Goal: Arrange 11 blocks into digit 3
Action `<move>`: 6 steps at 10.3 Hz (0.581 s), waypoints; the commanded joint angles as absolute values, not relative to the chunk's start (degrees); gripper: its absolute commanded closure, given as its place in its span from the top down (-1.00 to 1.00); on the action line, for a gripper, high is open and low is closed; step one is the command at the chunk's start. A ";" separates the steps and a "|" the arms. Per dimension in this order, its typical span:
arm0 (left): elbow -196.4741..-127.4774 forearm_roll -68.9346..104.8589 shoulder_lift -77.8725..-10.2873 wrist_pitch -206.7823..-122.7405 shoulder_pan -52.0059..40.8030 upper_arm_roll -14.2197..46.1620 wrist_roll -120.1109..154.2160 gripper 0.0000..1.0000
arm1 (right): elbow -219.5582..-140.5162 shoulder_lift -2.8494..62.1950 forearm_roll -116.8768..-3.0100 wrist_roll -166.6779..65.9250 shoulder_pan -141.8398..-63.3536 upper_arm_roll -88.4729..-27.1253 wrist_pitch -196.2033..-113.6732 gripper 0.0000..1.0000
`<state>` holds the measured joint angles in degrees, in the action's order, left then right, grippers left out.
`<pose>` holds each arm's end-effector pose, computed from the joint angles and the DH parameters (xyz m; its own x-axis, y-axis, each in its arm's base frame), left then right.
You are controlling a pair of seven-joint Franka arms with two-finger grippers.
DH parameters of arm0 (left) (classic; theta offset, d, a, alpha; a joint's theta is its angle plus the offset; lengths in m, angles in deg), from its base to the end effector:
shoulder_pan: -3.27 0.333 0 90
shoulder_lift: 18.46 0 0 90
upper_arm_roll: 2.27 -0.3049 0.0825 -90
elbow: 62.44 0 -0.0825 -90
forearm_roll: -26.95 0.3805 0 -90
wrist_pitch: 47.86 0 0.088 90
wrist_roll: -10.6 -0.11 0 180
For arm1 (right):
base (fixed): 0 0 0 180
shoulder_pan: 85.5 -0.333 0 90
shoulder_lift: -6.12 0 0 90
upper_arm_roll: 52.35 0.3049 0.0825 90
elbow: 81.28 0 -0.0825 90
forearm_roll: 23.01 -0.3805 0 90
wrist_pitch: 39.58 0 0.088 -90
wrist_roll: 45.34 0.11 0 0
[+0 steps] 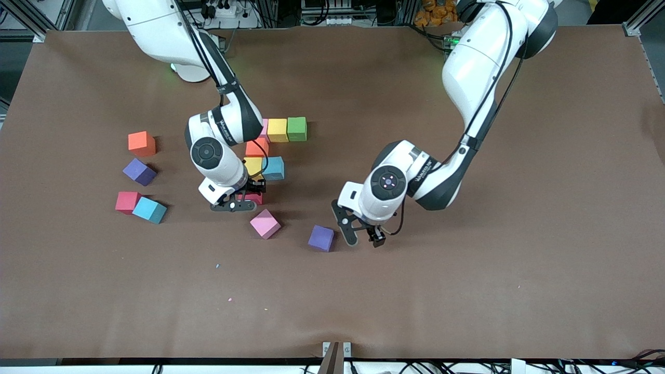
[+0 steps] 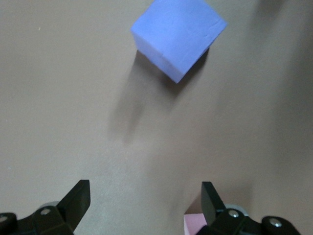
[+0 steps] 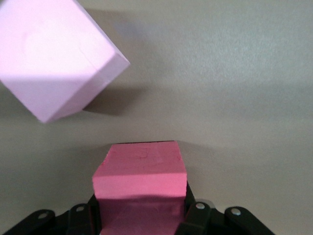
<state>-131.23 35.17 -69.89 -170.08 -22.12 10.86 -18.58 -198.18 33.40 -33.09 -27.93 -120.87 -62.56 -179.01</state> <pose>0.6217 -0.4257 0.2419 0.3935 -0.9163 0.0748 -0.9192 -0.3932 0.0193 0.5267 0.2483 0.1932 0.9970 0.0138 -0.0758 0.0138 -0.9999 -0.0004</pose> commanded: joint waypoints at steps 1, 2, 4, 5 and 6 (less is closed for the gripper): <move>-132.05 33.90 -69.43 -169.50 -21.86 11.18 -18.31 1.00 | -199.14 33.10 -34.17 -26.11 -121.79 -62.81 -179.33 -0.69; -131.96 32.77 -70.04 -169.59 -21.95 11.18 -18.31 1.00 | -199.14 33.10 -34.17 -24.88 -122.41 -62.81 -179.07 -0.69; -131.79 29.61 -70.84 -171.07 -22.39 11.44 -17.79 1.00 | -199.66 33.10 -34.17 -23.73 -122.85 -62.81 -178.80 -0.69; -131.78 26.55 -70.93 -171.43 -24.13 11.62 -15.61 1.00 | -199.75 33.10 -34.17 -23.72 -123.03 -62.81 -178.80 -0.69; -131.78 26.17 -71.10 -173.09 -25.02 11.62 -12.46 1.00 | -199.84 33.02 -34.17 -23.72 -123.03 -62.81 -178.63 -0.69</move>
